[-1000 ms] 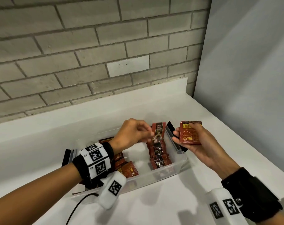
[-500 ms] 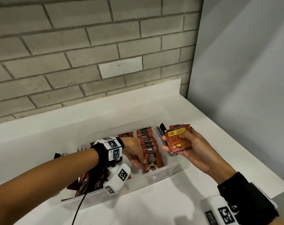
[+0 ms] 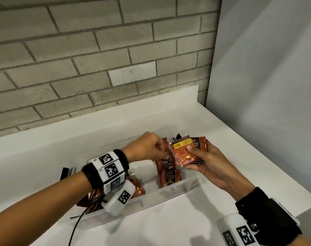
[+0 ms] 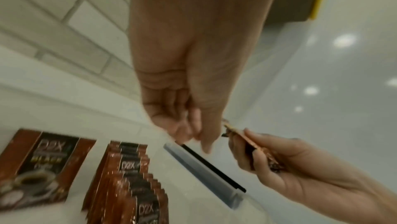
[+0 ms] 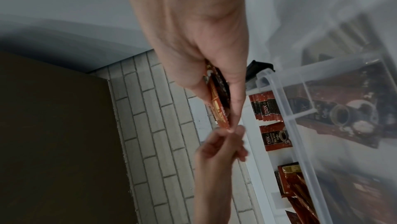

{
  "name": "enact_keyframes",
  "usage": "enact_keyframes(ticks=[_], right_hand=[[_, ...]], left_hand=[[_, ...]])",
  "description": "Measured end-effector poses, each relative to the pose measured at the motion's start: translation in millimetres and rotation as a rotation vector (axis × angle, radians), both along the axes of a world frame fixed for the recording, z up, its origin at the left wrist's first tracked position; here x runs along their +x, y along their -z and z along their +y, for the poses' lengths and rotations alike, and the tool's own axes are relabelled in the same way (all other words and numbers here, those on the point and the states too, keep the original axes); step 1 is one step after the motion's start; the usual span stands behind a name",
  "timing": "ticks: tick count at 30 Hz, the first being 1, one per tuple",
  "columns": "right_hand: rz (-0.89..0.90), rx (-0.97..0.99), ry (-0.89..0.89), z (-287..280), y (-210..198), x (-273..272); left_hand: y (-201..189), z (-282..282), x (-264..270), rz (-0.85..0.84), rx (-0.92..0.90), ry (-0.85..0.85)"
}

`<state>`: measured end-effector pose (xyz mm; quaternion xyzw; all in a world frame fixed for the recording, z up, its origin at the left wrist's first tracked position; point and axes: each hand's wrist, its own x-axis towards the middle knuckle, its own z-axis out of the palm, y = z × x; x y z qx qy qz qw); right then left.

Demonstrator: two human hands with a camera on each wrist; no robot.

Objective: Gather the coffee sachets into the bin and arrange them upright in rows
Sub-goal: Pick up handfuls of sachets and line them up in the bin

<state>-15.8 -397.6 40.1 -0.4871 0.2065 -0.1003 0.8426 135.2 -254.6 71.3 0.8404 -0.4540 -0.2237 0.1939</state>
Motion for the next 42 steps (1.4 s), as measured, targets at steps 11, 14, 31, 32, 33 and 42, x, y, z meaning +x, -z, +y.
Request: enact_keyframes(ticks=[11,14,31,32,33,42], right_hand=[[-0.035,0.012,-0.034,19,-6,5],[-0.036,0.007,-0.017,18,-7,2],[-0.032,0.219,0.085,0,-4,-1],[-0.027,0.223,0.084,0,-4,-1],[-0.022,0.226,0.085,0,-5,-1],[-0.013,0.228,0.093,0,-10,-3]], left_hand=[[-6,29,-12,-0.474,-0.459,0.42],[-5,32,-9,-0.416,-0.575,0.336],[29,15,2,0.613,0.039,-0.254],[31,14,4,0.616,0.074,-0.266],[32,12,4,0.614,0.104,-0.276],[45,2,-9,0.57,0.342,-0.285]])
